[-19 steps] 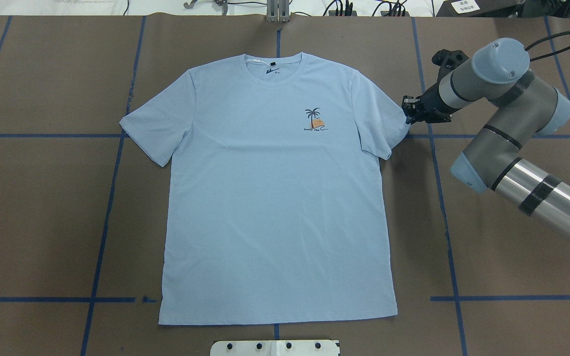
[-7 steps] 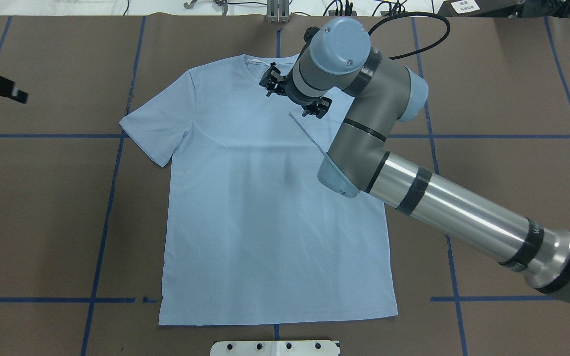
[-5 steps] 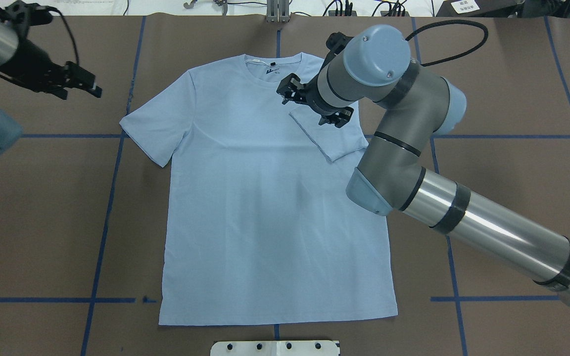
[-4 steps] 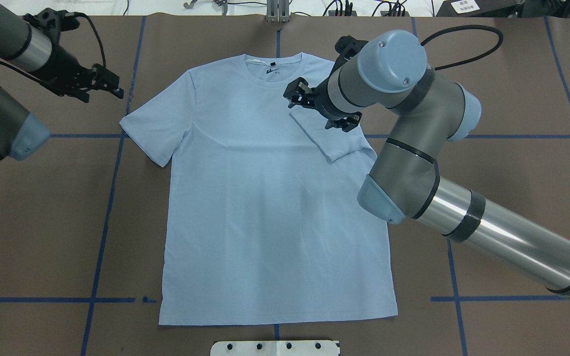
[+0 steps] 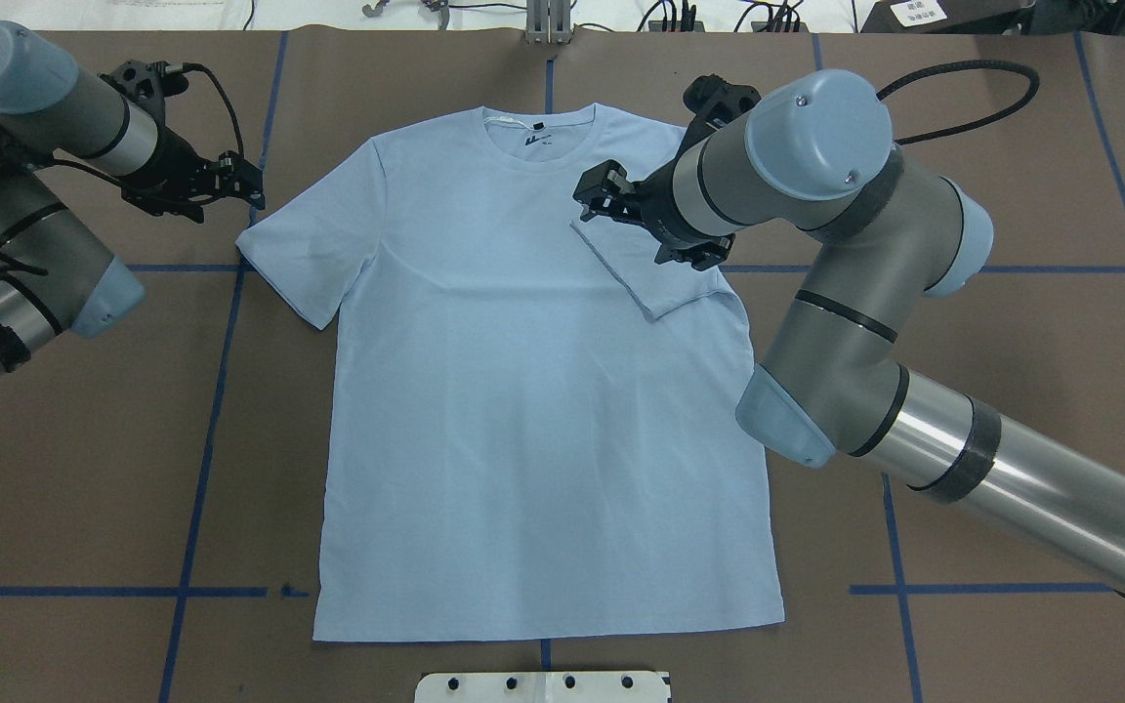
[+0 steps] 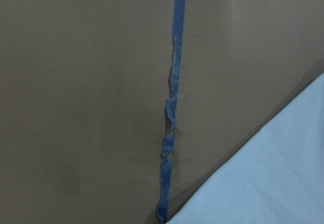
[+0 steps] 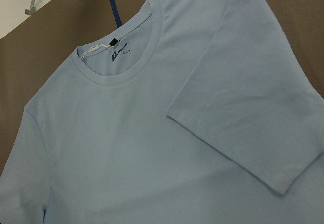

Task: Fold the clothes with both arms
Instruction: 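Grasp the other sleeve with the left gripper and fold it inward, then release the sleeve with the left gripper while the right gripper moves to the hem, then grasp both hem corners nearest the robot with both grippers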

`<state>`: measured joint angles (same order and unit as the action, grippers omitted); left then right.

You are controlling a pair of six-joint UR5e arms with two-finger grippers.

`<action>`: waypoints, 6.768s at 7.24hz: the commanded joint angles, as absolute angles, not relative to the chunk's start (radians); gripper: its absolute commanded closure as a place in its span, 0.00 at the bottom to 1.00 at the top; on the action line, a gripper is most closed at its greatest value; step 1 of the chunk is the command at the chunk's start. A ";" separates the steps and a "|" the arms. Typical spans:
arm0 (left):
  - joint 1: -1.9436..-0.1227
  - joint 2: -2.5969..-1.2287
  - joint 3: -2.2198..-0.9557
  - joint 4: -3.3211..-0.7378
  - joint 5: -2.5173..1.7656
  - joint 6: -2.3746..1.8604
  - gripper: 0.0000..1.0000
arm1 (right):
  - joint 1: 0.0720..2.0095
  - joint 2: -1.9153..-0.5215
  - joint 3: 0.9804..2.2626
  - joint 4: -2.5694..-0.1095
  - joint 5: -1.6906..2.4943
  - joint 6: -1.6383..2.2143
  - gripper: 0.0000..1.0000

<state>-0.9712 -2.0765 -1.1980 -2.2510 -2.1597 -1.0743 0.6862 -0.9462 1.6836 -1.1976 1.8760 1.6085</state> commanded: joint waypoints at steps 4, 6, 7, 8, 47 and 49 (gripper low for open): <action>-0.925 -2.080 -1.173 -2.255 -2.154 -1.075 0.45 | 0.686 -0.951 1.680 -1.198 1.876 1.605 0.00; -0.927 -2.085 -1.173 -2.252 -2.158 -1.072 1.00 | 0.686 -0.953 1.678 -1.198 1.875 1.606 0.00; -0.927 -2.091 -1.180 -2.250 -2.163 -1.078 1.00 | 0.686 -0.953 1.677 -1.197 1.876 1.605 0.00; -0.928 -2.104 -1.218 -2.238 -2.164 -1.101 1.00 | 0.686 -0.953 1.678 -1.197 1.876 1.605 0.00; -0.094 -1.611 -2.062 -1.905 -1.646 -2.048 0.11 | 0.038 -1.454 2.178 -1.580 1.506 2.217 1.00; -0.091 -1.624 -2.065 -1.905 -1.647 -2.052 0.52 | 0.044 -1.454 2.180 -1.580 1.508 2.217 1.00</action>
